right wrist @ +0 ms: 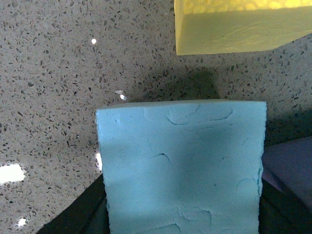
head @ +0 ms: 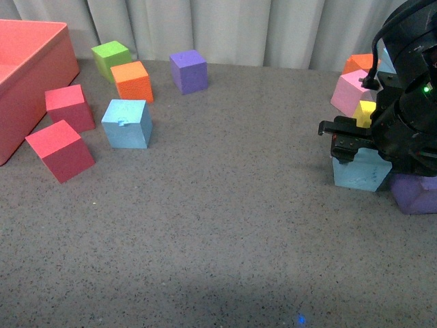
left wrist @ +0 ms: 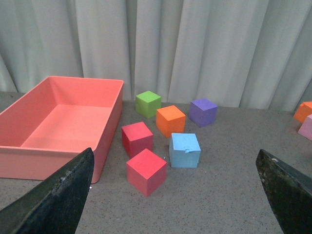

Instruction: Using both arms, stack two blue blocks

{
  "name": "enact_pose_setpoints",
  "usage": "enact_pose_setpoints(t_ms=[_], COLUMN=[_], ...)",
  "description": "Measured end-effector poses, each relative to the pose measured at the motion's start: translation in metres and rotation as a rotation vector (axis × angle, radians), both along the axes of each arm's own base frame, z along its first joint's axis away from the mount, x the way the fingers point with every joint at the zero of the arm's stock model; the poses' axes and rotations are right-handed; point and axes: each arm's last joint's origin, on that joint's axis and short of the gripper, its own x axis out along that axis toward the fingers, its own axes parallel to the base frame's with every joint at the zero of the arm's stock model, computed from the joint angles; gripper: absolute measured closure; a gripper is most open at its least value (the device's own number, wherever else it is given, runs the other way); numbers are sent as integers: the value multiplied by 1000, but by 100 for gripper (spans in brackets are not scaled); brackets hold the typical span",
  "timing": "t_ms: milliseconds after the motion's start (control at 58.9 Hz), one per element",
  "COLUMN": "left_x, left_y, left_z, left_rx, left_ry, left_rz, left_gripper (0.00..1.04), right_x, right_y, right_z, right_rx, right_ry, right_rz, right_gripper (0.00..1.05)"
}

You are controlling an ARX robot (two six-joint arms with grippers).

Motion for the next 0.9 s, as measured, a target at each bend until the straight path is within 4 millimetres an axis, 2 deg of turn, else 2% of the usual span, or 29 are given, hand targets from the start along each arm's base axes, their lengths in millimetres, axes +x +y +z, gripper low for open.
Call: enact_pose_setpoints(t_ms=[119, 271, 628, 899], left_x=[0, 0, 0, 0], left_y=[0, 0, 0, 0], left_z=[0, 0, 0, 0], left_rx=[0, 0, 0, 0], left_ry=[0, 0, 0, 0], left_rz=[0, 0, 0, 0], left_gripper=[7, 7, 7, 7], right_x=[2, 3, 17, 21], right_y=[1, 12, 74, 110], right_z=[2, 6, 32, 17], right_rx=[4, 23, 73, 74], right_ry=[-2, -18, -105, -72], right_rz=[2, 34, 228, 322], right_gripper=[55, 58, 59, 59])
